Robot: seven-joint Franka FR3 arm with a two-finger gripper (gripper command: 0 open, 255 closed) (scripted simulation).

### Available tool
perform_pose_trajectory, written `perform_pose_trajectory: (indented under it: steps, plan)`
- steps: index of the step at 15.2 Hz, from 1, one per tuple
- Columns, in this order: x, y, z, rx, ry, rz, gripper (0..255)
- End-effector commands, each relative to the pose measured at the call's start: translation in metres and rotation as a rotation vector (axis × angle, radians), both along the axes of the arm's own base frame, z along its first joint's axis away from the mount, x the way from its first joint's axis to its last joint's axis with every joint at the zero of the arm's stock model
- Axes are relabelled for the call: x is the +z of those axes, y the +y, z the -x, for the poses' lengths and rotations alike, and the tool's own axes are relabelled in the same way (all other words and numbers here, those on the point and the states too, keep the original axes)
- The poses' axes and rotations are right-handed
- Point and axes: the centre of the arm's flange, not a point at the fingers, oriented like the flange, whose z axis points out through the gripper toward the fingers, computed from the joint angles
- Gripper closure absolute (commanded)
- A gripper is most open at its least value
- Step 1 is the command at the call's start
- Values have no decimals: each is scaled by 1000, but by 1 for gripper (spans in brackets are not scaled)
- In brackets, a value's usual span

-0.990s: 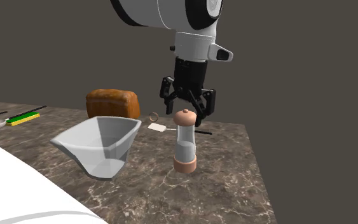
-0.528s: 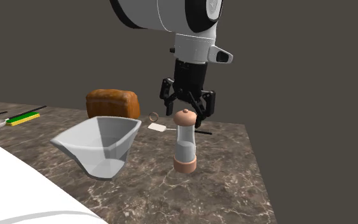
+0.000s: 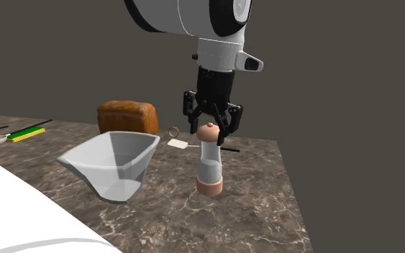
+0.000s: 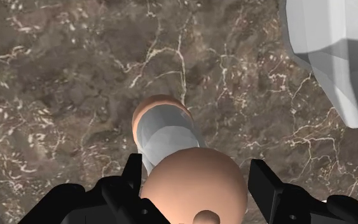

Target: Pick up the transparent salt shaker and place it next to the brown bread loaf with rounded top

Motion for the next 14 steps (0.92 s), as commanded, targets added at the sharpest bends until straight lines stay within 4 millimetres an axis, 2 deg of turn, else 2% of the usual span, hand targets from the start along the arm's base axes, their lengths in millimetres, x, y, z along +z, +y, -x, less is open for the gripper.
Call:
perform_pose_trajectory:
  steps: [1, 2, 14]
  plan:
    - [0, 0, 0, 0, 0, 0, 255]
    - [0, 0, 0, 0, 0, 0, 255]
    - [63, 0, 0, 0, 0, 0, 255]
